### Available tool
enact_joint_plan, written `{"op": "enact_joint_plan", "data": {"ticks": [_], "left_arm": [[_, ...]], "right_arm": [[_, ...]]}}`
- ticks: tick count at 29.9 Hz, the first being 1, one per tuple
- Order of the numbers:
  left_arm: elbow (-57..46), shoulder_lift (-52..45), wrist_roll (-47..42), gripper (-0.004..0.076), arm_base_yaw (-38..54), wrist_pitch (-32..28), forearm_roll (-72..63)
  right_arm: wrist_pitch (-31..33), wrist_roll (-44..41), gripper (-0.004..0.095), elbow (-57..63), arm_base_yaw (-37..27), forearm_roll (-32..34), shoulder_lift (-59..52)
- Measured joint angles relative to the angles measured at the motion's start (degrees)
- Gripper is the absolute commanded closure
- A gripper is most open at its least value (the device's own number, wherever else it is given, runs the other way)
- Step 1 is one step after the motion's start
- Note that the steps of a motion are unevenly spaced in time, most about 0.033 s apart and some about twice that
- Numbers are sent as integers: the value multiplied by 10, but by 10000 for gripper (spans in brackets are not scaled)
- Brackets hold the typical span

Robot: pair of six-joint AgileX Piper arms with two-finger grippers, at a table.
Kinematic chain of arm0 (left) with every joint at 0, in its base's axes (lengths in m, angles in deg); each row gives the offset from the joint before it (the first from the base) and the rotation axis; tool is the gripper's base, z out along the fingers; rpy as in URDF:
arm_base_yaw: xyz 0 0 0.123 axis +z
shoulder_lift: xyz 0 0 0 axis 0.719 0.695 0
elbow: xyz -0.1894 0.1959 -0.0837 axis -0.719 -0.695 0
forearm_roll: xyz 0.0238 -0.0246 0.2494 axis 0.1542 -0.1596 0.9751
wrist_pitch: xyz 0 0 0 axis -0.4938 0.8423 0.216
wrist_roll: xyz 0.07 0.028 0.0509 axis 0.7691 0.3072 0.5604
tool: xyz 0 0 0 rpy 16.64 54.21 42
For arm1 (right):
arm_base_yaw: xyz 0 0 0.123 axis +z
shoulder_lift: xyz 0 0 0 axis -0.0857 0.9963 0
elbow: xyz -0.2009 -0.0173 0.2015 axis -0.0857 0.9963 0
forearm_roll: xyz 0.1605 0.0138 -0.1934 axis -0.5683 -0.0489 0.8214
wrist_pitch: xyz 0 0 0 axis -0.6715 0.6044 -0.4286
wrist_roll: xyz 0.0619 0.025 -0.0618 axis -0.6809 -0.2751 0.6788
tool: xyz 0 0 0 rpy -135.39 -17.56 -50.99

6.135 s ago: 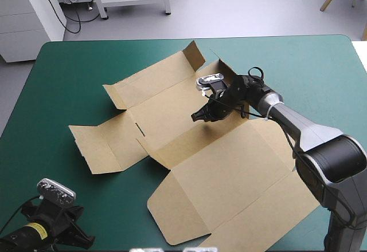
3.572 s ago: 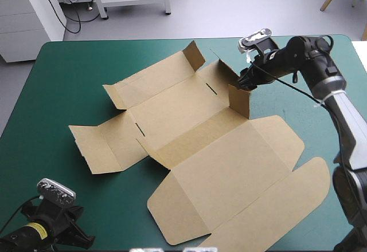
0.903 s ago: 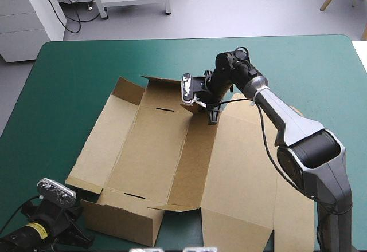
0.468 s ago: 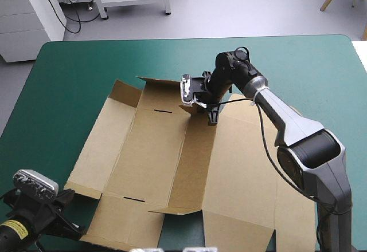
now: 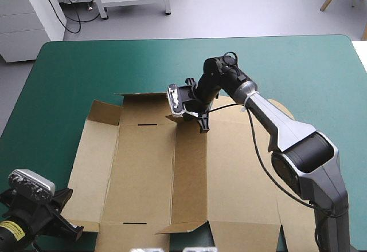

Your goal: Fold the box

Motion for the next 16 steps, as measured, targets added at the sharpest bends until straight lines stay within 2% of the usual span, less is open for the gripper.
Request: {"op": "enact_joint_plan", "data": {"ticks": [12, 14, 16], "left_arm": [[0, 0, 0, 734, 0, 0, 0], [0, 0, 0, 734, 0, 0, 0], [0, 0, 0, 734, 0, 0, 0]], "right_arm": [[-2, -63, 914, 0, 14, 3, 0], [-3, -78, 865, 0, 14, 3, 0], [-4, -103, 761, 0, 14, 8, 0]]}}
